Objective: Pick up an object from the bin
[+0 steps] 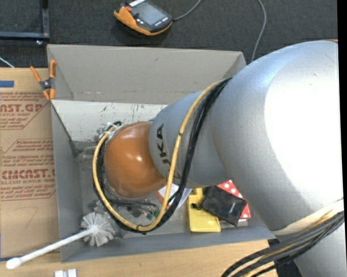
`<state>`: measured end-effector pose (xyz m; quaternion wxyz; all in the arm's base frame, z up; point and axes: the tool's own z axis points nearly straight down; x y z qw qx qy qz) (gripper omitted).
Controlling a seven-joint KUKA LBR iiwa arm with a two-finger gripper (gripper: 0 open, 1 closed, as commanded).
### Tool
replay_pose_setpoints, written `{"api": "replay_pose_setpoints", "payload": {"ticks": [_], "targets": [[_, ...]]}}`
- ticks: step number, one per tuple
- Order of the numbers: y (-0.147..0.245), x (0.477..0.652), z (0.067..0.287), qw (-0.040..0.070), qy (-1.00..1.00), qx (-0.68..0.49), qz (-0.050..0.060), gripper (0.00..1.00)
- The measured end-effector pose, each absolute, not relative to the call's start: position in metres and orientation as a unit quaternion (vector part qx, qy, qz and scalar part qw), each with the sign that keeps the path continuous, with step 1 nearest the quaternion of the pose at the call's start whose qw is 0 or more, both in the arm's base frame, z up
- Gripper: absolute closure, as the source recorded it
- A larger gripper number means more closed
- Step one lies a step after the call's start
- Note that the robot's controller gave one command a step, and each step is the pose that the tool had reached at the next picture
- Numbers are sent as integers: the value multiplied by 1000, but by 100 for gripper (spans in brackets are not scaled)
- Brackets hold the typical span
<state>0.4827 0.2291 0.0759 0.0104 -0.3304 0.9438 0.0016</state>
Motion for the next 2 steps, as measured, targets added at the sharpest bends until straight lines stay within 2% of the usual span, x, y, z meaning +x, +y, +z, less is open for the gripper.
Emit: {"api": "replay_pose_setpoints", "payload": {"ticks": [1,2], "targets": [[223,483,120,9,927,-376,0,100],[214,484,211,8,908,-419,1,100]]}}
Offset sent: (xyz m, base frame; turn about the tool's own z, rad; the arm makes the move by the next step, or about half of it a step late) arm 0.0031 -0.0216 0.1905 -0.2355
